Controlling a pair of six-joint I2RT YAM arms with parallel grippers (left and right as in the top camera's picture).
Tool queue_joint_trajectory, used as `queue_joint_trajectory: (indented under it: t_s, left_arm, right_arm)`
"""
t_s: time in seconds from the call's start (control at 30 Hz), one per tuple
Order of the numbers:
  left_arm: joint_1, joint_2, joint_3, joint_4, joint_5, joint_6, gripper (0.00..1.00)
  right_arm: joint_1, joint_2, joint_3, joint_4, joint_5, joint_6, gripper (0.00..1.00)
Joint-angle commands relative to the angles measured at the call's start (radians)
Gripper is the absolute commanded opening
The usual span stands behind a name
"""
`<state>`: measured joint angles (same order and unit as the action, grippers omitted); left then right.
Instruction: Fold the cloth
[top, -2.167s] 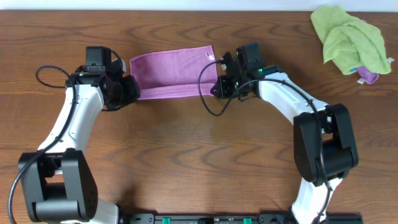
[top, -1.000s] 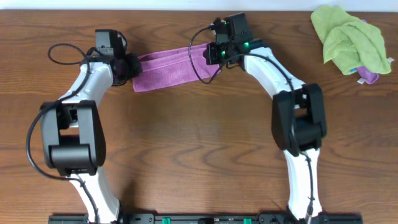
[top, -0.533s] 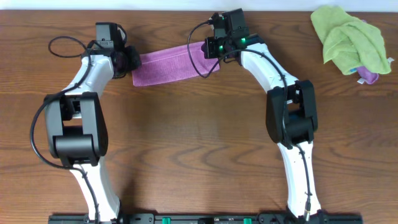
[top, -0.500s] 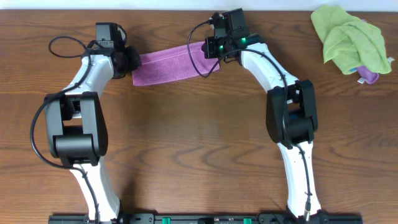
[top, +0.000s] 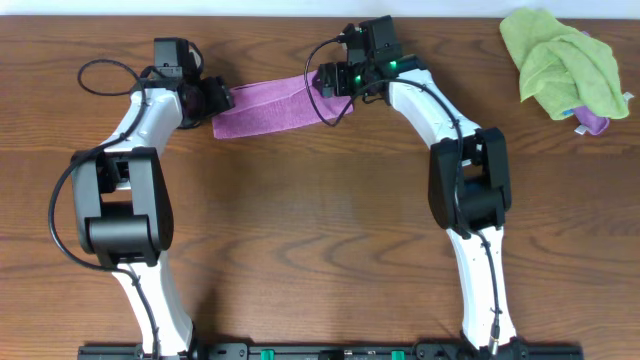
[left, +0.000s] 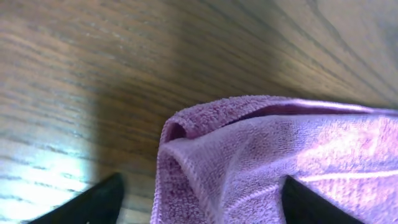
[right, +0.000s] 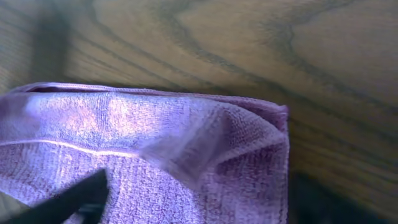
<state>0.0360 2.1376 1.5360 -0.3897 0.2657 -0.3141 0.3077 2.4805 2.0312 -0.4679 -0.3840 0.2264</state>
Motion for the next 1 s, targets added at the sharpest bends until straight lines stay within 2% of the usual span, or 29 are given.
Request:
queue_joint_trajectory:
  t_s: [0.0,0.17,0.3,0.47,0.63,0.7,0.77,0.8,0.97]
  left_arm:
    - [0.013,0.013,0.019,-0.017,-0.014,0.003,0.96]
    - [0.021,0.005,0.025,-0.069,-0.014,0.004,0.95]
    - [0.03,-0.018,0.056,-0.09,-0.011,0.004,0.83]
    - [0.029,-0.059,0.123,-0.136,-0.008,0.004,0.78]
    - [0.011,-0.093,0.17,-0.161,0.014,0.039,0.65]
    - [-0.006,-0.094,0.181,-0.163,0.028,0.062,0.56]
    - [-0.026,-0.094,0.183,-0.163,0.022,0.084,0.57]
    - [-0.037,-0.094,0.183,-0.164,0.015,0.09,0.64]
    - [-0.065,-0.094,0.183,-0.163,-0.025,0.105,0.67]
  right_arm:
    - [-0.009,0.018,0.018,-0.005,-0.005,-0.003,0.99]
    - [-0.019,0.011,0.021,-0.04,-0.032,-0.003,0.99]
    - [-0.04,-0.024,0.023,-0.084,-0.032,-0.008,0.99]
    - [-0.057,-0.093,0.023,-0.133,-0.028,-0.075,0.99]
    - [-0.067,-0.14,0.023,-0.216,-0.008,-0.089,0.99]
    - [-0.071,-0.152,0.023,-0.231,-0.008,-0.095,0.99]
    - [-0.072,-0.164,0.023,-0.23,-0.008,-0.101,0.99]
    - [-0.072,-0.166,0.023,-0.223,-0.008,-0.112,0.99]
    - [-0.068,-0.165,0.022,-0.211,-0.009,-0.111,0.99]
